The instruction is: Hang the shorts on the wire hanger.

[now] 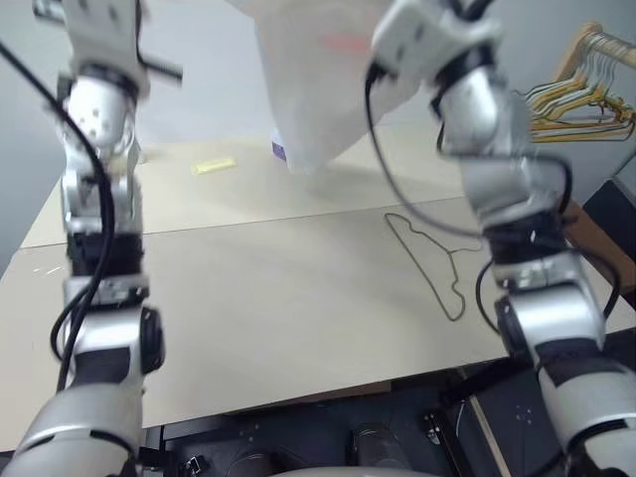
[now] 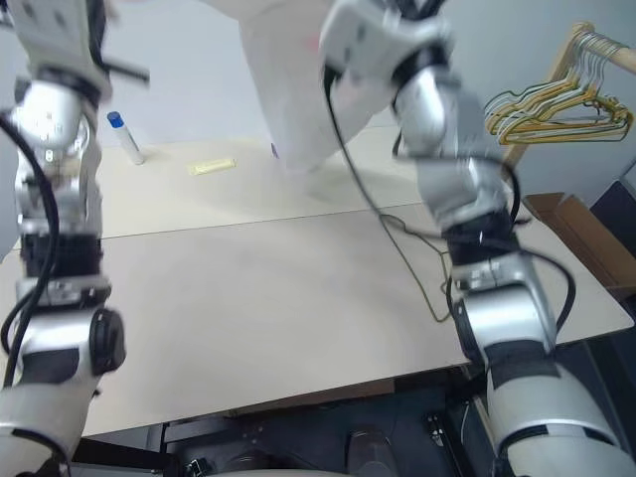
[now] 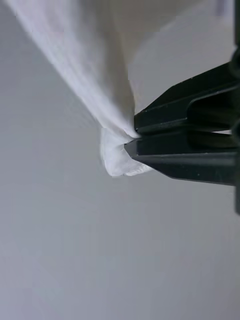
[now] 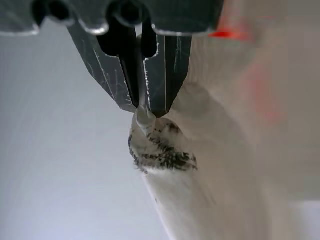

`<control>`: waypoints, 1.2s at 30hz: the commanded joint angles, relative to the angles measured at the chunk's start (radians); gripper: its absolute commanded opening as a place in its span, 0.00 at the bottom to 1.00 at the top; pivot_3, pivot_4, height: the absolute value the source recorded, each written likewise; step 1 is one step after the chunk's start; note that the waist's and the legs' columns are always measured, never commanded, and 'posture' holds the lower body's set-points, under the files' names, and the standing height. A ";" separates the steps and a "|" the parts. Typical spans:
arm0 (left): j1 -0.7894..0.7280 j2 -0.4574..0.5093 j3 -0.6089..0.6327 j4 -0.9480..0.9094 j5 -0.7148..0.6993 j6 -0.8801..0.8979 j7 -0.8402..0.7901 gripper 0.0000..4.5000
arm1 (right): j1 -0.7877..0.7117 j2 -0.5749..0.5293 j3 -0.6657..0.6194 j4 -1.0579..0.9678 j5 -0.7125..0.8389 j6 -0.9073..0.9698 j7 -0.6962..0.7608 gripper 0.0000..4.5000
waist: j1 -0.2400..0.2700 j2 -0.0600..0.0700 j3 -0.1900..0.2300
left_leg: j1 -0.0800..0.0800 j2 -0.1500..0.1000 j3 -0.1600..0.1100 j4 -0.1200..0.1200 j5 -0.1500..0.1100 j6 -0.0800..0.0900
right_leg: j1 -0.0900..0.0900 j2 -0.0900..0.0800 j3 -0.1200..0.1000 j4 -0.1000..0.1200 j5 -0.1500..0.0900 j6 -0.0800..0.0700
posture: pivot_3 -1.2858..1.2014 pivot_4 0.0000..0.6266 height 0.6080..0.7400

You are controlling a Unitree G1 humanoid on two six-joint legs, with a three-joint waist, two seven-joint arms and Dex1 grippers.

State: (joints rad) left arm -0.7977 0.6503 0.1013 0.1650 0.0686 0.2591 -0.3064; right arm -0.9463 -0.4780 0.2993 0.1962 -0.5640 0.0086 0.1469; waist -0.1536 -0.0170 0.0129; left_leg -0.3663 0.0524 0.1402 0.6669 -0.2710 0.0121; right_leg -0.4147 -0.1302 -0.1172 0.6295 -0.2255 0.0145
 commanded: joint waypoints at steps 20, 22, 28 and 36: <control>1.064 0.714 -0.045 -0.759 -0.031 0.217 -0.774 0.01 | 0.537 -0.306 0.138 -0.589 0.104 0.068 0.869 0.00 | 0.123 -0.006 0.008 | -0.002 0.006 0.001 0.016 -0.006 0.010 | -0.011 0.004 0.014 0.011 0.002 -0.010 | 0.51 0.00 1.00; 1.056 0.701 -0.050 -0.773 -0.026 0.220 -0.769 0.01 | 0.541 -0.308 0.131 -0.601 0.114 0.074 0.875 0.00 | 0.124 -0.007 0.008 | -0.002 0.006 0.001 0.016 -0.007 0.011 | -0.011 0.004 0.014 0.011 0.000 -0.007 | 0.51 0.00 1.00; 1.051 0.700 -0.052 -0.846 -0.052 0.216 -0.813 0.01 | 0.535 -0.345 0.129 -0.555 0.125 -0.089 0.856 0.00 | 0.122 -0.007 0.008 | -0.001 0.009 0.001 0.016 -0.007 0.011 | -0.010 0.007 0.015 0.011 -0.001 -0.005 | 0.50 0.00 1.00; 1.070 0.682 -0.042 -0.825 -0.054 0.047 -0.857 0.05 | 0.519 -0.417 0.122 -0.473 0.197 -0.228 0.933 0.15 | 0.113 -0.006 0.008 | -0.001 0.009 0.001 0.016 -0.007 0.010 | -0.010 0.007 0.015 0.011 -0.001 -0.005 | 0.50 0.00 1.00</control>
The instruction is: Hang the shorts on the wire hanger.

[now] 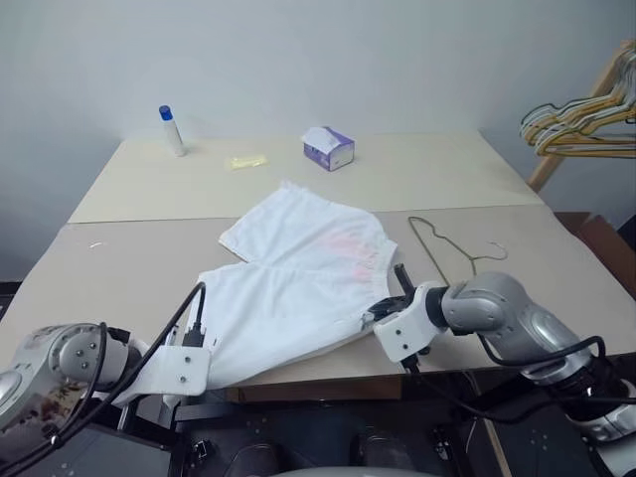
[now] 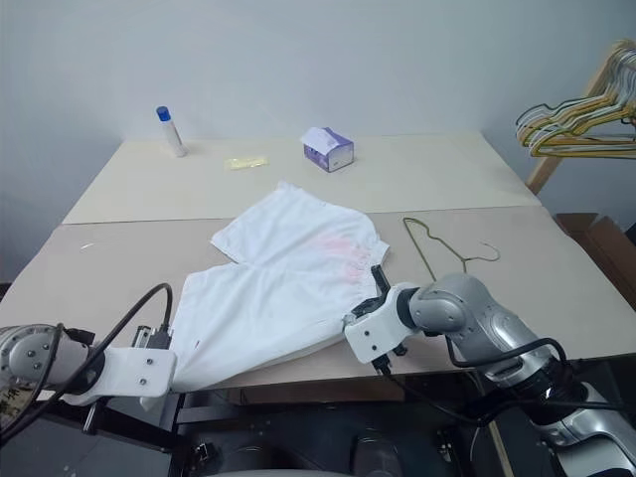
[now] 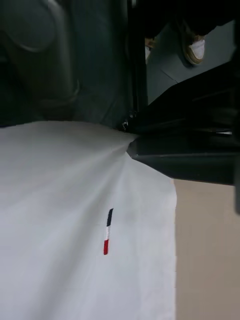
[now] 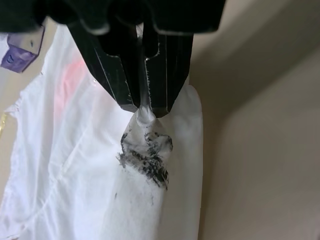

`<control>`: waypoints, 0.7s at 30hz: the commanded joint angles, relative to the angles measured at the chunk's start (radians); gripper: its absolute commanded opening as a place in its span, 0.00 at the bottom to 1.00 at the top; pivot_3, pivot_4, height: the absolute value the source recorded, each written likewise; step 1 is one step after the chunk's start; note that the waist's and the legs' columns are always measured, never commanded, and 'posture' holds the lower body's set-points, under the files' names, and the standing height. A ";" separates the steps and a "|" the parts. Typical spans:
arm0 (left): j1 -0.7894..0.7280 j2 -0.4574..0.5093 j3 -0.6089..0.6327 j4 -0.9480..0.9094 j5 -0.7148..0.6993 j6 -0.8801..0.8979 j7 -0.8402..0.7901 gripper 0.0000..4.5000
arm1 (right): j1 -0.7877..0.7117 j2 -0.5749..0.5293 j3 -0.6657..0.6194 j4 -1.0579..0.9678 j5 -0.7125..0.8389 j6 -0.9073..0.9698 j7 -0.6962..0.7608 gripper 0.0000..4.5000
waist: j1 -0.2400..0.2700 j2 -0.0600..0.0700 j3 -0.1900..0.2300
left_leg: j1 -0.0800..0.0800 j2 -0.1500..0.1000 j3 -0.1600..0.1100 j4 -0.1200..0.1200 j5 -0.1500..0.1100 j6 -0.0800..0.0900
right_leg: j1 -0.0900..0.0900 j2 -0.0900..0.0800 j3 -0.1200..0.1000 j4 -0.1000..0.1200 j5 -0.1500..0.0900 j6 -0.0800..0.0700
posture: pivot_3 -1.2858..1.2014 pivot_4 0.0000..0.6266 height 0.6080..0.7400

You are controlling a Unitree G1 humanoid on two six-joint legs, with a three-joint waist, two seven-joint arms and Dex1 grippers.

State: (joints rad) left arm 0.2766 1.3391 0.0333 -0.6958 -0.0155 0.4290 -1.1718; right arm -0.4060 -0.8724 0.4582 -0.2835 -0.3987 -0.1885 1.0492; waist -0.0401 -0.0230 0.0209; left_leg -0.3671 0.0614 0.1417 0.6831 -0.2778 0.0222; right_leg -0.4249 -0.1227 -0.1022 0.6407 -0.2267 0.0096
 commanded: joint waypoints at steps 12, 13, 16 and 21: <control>-0.001 -0.016 0.311 0.309 -0.107 -0.335 -0.219 0.89 | 0.100 -0.172 -0.259 -0.125 0.366 0.167 0.201 1.00 | 0.002 0.001 0.000 | 0.000 0.002 0.000 0.000 -0.001 0.000 | 0.000 0.001 -0.001 -0.001 0.000 -0.001 | 0.49 0.00 1.00; -0.016 -0.024 0.328 0.341 -0.128 -0.354 -0.232 0.96 | 0.117 -0.183 -0.289 -0.133 0.398 0.191 0.204 1.00 | 0.001 0.001 0.001 | 0.000 0.003 0.000 0.000 -0.001 0.000 | 0.000 0.001 -0.002 -0.001 -0.001 -0.001 | 0.49 0.00 1.00; -0.156 -0.113 0.307 0.381 -0.246 -0.343 -0.183 0.99 | 0.135 -0.177 -0.364 -0.147 0.423 0.373 0.145 1.00 | 0.000 0.002 0.000 | 0.000 0.003 0.000 0.000 -0.001 0.000 | 0.001 0.001 -0.002 -0.001 -0.001 -0.002 | 0.49 0.00 1.00; -0.421 -0.342 0.189 0.385 -0.337 -0.253 -0.022 0.99 | 0.051 -0.058 -0.419 -0.115 0.435 0.817 -0.047 1.00 | 0.000 0.001 -0.001 | -0.001 0.003 -0.001 0.002 -0.001 0.000 | 0.001 0.001 -0.002 0.000 0.003 -0.008 | 0.48 0.00 1.00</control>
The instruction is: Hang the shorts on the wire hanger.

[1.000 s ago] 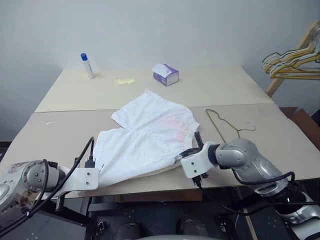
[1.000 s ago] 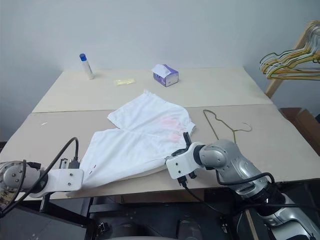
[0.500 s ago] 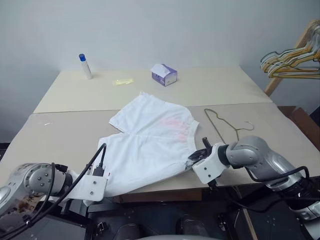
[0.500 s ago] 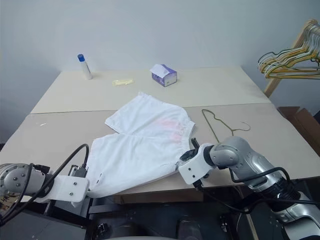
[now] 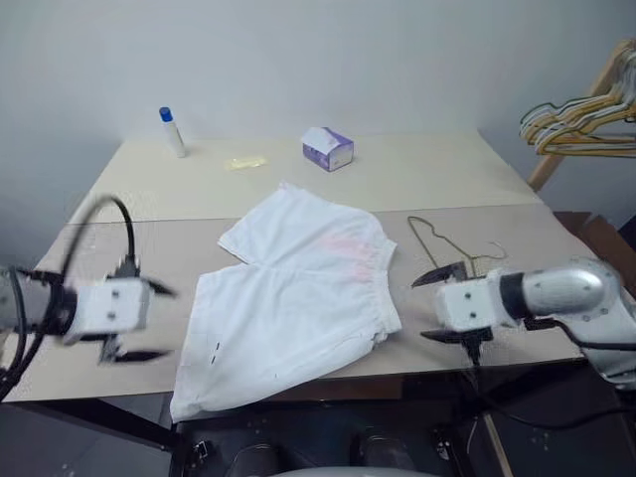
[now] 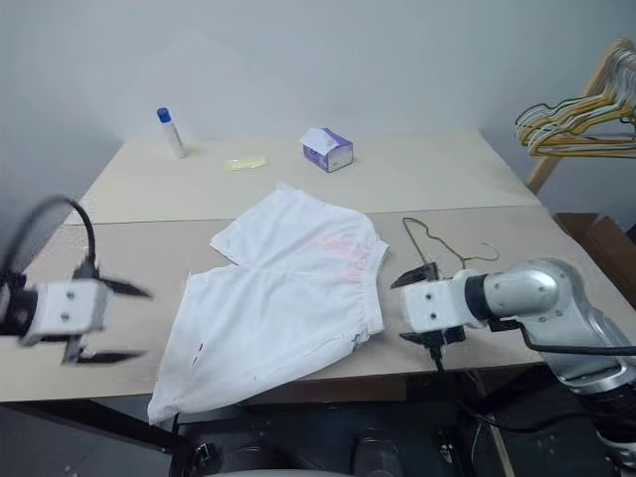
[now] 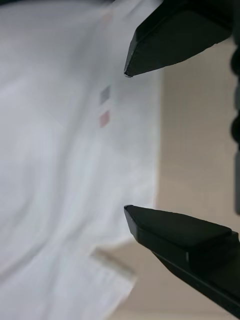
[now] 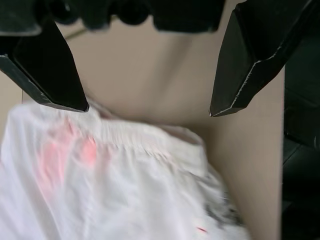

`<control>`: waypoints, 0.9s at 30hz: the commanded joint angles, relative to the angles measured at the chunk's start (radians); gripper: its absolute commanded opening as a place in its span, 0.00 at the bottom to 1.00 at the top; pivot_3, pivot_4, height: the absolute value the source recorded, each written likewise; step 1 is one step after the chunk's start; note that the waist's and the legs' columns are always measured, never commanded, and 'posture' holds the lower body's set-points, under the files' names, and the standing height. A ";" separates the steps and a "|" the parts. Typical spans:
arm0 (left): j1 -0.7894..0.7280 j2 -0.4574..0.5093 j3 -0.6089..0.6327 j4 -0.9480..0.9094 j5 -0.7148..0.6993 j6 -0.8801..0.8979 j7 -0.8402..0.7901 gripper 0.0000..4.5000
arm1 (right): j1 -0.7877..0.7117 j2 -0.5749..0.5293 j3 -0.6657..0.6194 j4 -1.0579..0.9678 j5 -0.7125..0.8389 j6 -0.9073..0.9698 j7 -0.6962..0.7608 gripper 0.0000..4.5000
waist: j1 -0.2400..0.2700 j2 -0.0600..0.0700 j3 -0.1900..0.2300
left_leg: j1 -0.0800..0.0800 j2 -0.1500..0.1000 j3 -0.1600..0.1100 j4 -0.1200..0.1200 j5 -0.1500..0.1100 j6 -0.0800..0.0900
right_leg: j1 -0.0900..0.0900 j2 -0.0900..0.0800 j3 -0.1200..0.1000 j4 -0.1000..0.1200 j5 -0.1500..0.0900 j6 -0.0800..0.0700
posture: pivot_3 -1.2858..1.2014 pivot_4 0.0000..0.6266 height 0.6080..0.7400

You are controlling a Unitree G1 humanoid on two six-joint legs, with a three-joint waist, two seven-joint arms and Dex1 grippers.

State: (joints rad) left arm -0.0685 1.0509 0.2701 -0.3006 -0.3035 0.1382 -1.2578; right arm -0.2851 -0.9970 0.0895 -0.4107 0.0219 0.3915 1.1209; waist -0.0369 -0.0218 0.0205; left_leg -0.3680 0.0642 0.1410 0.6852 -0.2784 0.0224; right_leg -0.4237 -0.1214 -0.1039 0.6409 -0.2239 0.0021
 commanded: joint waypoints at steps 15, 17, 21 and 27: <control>-0.314 -0.331 -0.183 -0.087 -0.239 0.201 0.192 0.99 | -0.320 0.421 -0.062 0.537 0.011 0.601 -0.515 1.00 | -0.044 -0.001 -0.001 | -0.001 0.000 0.000 0.002 0.002 -0.004 | 0.000 0.002 0.001 0.000 0.002 -0.003 | 0.47 0.00 1.00; -0.303 -0.332 -0.187 -0.097 -0.249 0.207 0.187 0.99 | -0.327 0.436 -0.067 0.583 0.026 0.593 -0.512 1.00 | -0.051 -0.001 -0.001 | -0.001 0.000 0.000 0.002 0.003 -0.006 | 0.000 0.002 0.001 0.000 0.002 -0.003 | 0.47 0.00 1.00; -0.284 -0.339 -0.192 -0.114 -0.248 0.198 0.196 0.99 | -0.319 0.450 -0.047 0.684 0.016 0.544 -0.531 1.00 | -0.061 -0.001 -0.001 | -0.001 0.000 0.000 0.002 0.004 -0.006 | 0.001 0.002 0.001 0.000 0.002 -0.002 | 0.48 0.00 1.00; -0.266 -0.332 -0.195 -0.115 -0.232 0.182 0.191 1.00 | -0.302 0.440 -0.010 0.760 0.020 0.514 -0.493 0.88 | -0.064 -0.001 -0.002 | 0.000 0.001 0.000 0.002 0.003 -0.006 | 0.001 0.002 0.002 0.000 0.002 -0.002 | 0.48 0.00 1.00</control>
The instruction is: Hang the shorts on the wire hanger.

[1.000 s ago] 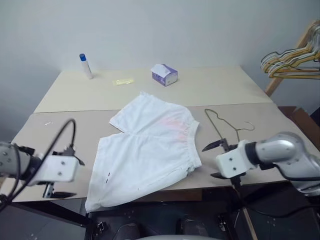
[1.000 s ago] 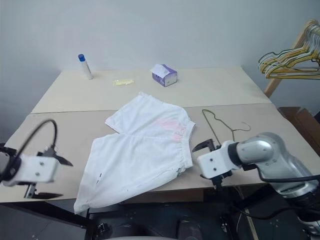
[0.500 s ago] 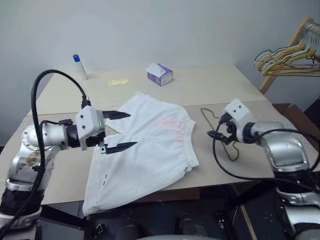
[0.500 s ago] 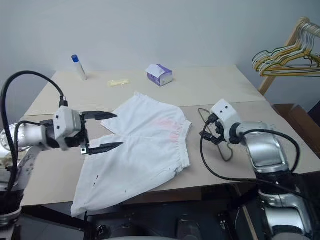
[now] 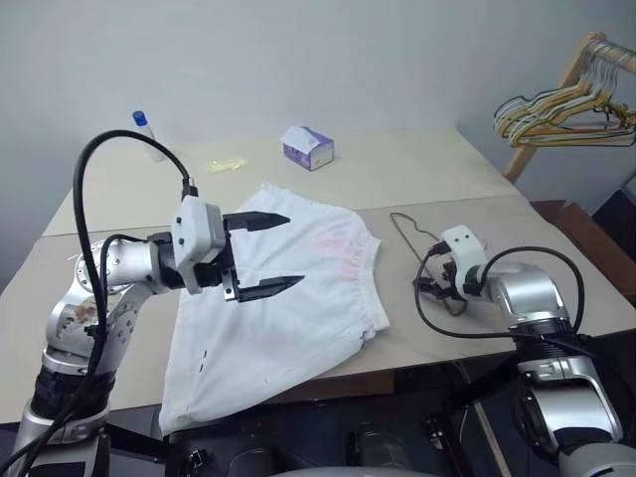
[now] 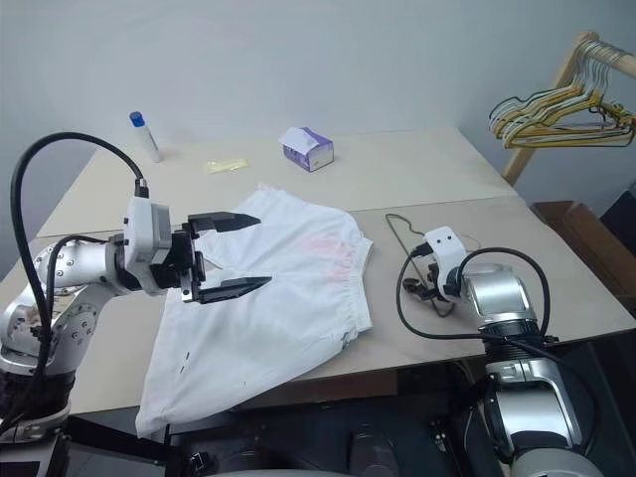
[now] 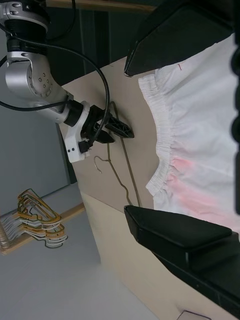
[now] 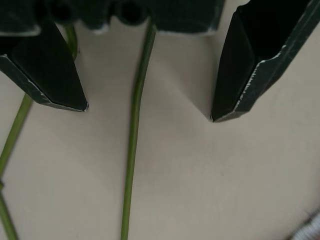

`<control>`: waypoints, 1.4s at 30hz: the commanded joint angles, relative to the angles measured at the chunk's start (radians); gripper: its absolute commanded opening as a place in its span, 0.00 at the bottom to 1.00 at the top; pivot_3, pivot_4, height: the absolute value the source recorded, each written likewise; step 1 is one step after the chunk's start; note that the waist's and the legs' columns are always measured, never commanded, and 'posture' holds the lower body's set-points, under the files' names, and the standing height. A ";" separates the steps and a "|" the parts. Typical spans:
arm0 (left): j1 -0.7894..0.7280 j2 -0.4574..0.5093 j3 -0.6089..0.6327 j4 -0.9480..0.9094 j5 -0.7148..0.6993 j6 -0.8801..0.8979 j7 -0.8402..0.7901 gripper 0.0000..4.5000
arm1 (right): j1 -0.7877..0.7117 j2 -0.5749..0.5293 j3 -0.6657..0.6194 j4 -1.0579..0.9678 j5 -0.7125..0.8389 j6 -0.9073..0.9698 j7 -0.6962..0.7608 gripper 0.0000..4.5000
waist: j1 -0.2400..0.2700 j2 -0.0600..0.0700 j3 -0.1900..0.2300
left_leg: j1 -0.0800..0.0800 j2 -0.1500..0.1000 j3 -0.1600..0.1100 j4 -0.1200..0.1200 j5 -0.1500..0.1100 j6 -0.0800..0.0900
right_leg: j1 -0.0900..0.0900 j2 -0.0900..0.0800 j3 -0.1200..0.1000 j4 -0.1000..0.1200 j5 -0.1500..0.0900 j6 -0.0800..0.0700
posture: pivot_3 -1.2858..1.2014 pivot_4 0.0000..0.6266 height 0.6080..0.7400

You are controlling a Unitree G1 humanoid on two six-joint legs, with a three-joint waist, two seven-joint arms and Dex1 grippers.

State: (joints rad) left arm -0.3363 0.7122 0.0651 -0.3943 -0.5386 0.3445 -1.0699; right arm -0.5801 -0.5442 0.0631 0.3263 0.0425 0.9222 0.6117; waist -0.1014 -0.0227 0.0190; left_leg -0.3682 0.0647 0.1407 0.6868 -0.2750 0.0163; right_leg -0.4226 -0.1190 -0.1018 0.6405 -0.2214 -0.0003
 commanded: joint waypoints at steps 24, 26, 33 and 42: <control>-0.125 -0.325 0.113 0.079 -0.195 0.636 0.541 1.00 | 0.056 -0.002 0.019 -0.421 -0.130 -0.141 -0.220 0.01 | 0.003 -0.001 -0.003 | -0.002 0.000 -0.001 0.000 0.000 0.000 | -0.002 0.000 0.001 0.000 0.000 0.001 | 0.48 0.00 1.00; -0.180 -0.446 0.207 0.109 -0.315 0.718 0.675 1.00 | 0.075 0.008 0.043 -0.507 -0.142 -0.204 -0.228 0.01 | 0.004 -0.001 -0.003 | -0.001 0.000 -0.001 0.000 0.000 0.000 | -0.001 0.000 0.001 -0.001 0.000 0.001 | 0.48 0.00 1.00; -0.290 -0.665 0.318 0.145 -0.496 0.698 0.936 1.00 | 0.114 0.139 0.081 -0.699 -0.108 -0.328 -0.233 0.01 | 0.002 -0.001 -0.003 | 0.000 0.000 -0.002 0.000 0.001 -0.001 | 0.001 0.000 0.001 -0.001 0.001 0.001 | 0.47 0.00 1.00; -0.313 -0.633 0.270 0.180 -0.484 0.633 0.944 1.00 | 0.153 0.170 0.154 -0.778 -0.101 -0.413 -0.183 0.01 | 0.003 -0.002 -0.003 | 0.000 -0.002 -0.002 0.000 0.000 -0.001 | 0.001 0.000 0.001 -0.002 0.001 0.001 | 0.47 0.00 1.00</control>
State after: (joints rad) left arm -0.6202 0.0700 0.3415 -0.2158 -1.0212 1.0041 -0.1293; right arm -0.4128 -0.3757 0.2313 -0.3935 -0.0657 0.5473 0.4291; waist -0.0986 -0.0243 0.0161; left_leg -0.3686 0.0633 0.1386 0.6865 -0.2746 0.0155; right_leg -0.4216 -0.1189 -0.1011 0.6387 -0.2206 0.0009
